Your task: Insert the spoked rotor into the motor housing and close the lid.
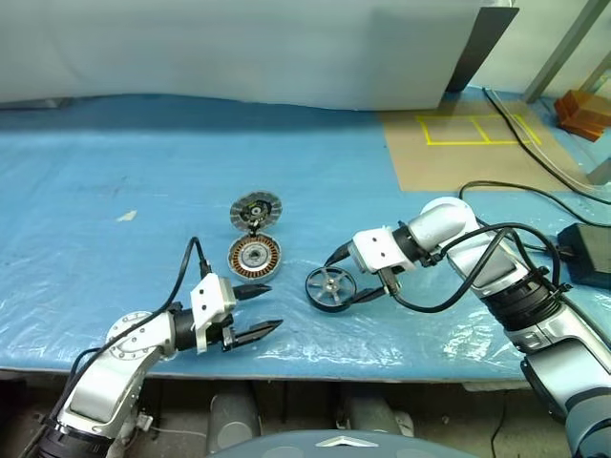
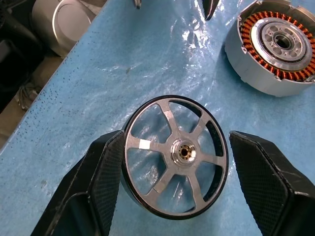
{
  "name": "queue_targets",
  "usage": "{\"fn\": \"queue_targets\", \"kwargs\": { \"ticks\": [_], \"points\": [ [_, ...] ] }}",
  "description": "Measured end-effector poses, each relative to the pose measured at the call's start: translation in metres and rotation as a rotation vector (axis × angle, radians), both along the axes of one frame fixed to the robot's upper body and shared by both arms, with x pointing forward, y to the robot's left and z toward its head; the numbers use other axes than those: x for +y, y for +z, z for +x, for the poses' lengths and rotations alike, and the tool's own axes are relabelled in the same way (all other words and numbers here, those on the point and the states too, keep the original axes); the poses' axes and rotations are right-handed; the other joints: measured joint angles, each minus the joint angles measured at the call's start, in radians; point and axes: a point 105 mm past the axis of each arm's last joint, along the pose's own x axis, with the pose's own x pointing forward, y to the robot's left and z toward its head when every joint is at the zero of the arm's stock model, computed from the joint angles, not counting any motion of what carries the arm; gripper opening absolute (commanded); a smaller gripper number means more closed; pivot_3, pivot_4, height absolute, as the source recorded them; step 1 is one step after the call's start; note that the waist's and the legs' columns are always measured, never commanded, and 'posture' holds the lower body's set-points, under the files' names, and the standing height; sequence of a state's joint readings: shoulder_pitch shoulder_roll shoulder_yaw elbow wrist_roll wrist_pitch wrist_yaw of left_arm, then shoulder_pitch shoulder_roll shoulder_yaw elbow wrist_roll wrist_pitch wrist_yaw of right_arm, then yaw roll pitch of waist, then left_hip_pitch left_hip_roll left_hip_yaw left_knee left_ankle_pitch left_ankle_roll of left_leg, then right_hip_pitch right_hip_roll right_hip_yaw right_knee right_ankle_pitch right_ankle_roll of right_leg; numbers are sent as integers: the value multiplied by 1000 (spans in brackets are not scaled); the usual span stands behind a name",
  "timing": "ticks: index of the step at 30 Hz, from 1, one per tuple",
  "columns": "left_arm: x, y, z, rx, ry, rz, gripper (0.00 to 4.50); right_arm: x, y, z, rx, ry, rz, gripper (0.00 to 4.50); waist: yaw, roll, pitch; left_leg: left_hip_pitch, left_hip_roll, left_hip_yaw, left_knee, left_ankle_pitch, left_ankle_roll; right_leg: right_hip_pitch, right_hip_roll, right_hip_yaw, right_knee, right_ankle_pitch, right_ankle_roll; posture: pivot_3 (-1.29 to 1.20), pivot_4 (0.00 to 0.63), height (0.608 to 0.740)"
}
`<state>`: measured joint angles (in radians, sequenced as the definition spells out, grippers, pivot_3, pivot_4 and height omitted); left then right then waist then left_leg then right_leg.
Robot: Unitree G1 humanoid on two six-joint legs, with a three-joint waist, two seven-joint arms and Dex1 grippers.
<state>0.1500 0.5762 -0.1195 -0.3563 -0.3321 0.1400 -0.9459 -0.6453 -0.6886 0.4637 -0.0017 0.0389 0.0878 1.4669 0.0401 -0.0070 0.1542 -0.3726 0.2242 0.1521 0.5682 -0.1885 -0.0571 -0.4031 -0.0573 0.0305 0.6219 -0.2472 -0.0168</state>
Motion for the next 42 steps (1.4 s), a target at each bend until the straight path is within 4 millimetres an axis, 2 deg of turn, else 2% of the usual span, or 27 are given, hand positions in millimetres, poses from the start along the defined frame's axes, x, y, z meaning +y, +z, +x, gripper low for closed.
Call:
{"fn": "queue_targets", "kwargs": {
  "ticks": [9, 14, 16, 20, 28, 35, 42],
  "points": [
    [0, -3, 4, -1, 74, -19, 3036, 9, -13, 8, 43, -24, 9, 3586, 3, 0, 0, -1, 0, 0, 3, 0, 0, 0, 0, 0, 1, 0, 0, 0, 150, 740],
    [2, -9, 1, 15, 94, -12, 3036, 14, 18, 6, 86, -18, 67, 3586, 4, 0, 0, -1, 0, 0, 3, 0, 0, 0, 0, 0, 1, 0, 0, 0, 150, 740],
    [3, -10, 2, 13, 98, -6, 3036, 16, 21, 7, 73, -15, 71, 3586, 4, 0, 0, -1, 1, 0, 3, 0, 0, 0, 0, 0, 1, 0, 0, 0, 150, 740],
    [0, -7, 9, -11, 112, -14, 3036, 10, 3, 10, 26, 22, -10, 3586, 8, 0, 0, -2, 0, 0, 4, 0, 0, 0, -1, 0, 1, 0, 0, 0, 150, 740],
    [-5, -5, 9, -10, 102, -19, 3036, 3, -13, 13, 7, 70, -73, 3586, 3, 0, 0, -2, 1, 0, 4, 0, 1, 0, 0, 0, 1, 0, 0, 0, 150, 740],
    [-6, 0, 8, -30, 86, -11, 3036, 10, -15, 10, 13, 99, -57, 3586, 3, 0, 0, -2, 1, 0, 5, 0, 1, 0, 0, 0, 2, 0, 0, 0, 150, 740],
    [3, -8, 6, -16, 96, -1, 3036, 13, -16, 7, -8, 136, -61, 3586, 4, 0, 0, -2, 1, 0, 5, 0, 1, 0, 0, 0, 2, 0, 0, 0, 150, 740]
  ]
}}
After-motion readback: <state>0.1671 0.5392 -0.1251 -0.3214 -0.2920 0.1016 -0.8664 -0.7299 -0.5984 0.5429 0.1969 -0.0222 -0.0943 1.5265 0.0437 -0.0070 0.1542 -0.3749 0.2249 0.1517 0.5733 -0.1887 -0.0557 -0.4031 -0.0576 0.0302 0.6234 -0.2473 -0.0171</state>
